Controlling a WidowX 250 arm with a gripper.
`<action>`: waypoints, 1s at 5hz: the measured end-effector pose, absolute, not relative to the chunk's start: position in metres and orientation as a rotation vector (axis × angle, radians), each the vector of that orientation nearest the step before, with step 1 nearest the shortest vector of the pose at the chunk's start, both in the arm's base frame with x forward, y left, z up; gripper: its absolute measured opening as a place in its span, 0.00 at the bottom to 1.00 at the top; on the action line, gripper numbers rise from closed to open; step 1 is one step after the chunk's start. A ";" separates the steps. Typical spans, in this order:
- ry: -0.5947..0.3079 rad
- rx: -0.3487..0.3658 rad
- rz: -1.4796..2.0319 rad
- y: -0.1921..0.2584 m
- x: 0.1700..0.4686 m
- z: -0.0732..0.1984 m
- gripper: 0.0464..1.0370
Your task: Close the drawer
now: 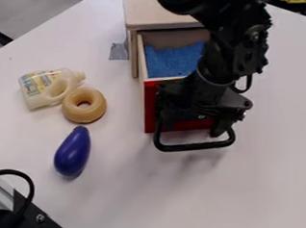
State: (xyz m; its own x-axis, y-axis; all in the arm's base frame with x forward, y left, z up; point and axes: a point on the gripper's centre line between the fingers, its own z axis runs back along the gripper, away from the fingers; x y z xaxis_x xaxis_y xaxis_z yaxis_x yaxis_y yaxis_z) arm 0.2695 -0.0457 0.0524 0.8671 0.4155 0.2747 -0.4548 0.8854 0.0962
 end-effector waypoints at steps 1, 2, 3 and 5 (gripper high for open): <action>-0.292 0.172 0.518 -0.042 0.277 0.045 0.96; -0.320 0.196 0.576 -0.038 0.279 0.044 0.96; -0.367 0.225 0.612 -0.036 0.287 0.040 0.96; -0.414 0.263 0.665 -0.032 0.301 0.026 0.96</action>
State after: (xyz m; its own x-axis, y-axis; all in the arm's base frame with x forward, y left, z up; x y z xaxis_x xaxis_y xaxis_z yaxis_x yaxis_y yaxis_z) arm 0.3008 -0.0320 0.0257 0.7105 0.5403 0.4509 -0.6430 0.7588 0.1039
